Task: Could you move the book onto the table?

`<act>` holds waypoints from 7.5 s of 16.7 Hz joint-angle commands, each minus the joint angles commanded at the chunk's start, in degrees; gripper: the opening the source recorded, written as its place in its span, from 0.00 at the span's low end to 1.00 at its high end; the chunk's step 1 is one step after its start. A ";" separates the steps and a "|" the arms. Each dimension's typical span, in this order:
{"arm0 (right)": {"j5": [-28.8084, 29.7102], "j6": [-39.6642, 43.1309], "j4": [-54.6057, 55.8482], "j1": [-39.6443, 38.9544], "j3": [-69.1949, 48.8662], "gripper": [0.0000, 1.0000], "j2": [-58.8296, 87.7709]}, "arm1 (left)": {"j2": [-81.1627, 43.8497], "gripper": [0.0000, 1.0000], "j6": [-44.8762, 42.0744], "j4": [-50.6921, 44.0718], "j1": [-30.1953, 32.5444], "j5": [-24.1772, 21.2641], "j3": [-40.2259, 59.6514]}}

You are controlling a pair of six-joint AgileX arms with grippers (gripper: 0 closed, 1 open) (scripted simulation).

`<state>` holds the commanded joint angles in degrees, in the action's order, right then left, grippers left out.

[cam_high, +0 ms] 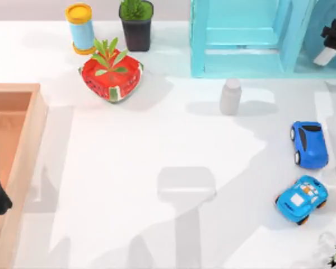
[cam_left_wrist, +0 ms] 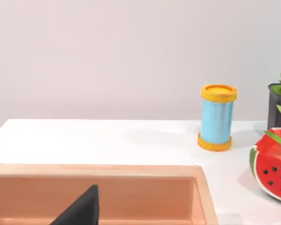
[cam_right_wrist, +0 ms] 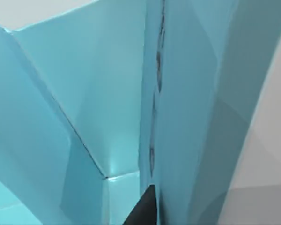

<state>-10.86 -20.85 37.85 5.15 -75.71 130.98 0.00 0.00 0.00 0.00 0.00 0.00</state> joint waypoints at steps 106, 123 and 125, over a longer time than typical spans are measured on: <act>82.68 52.01 -43.50 -86.55 9.57 1.00 -11.45 | 0.00 1.00 0.00 0.00 0.00 0.00 0.00; 82.30 -7.52 -108.48 -108.59 -12.02 1.00 0.58 | 0.00 1.00 0.00 0.00 0.00 0.00 0.00; 82.32 -12.52 -115.17 -108.54 -14.06 1.00 1.35 | 0.00 1.00 0.00 0.00 0.00 0.00 0.00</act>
<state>71.46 -33.37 -77.32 -103.38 -89.77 132.33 0.00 0.00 0.00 0.00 0.00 0.00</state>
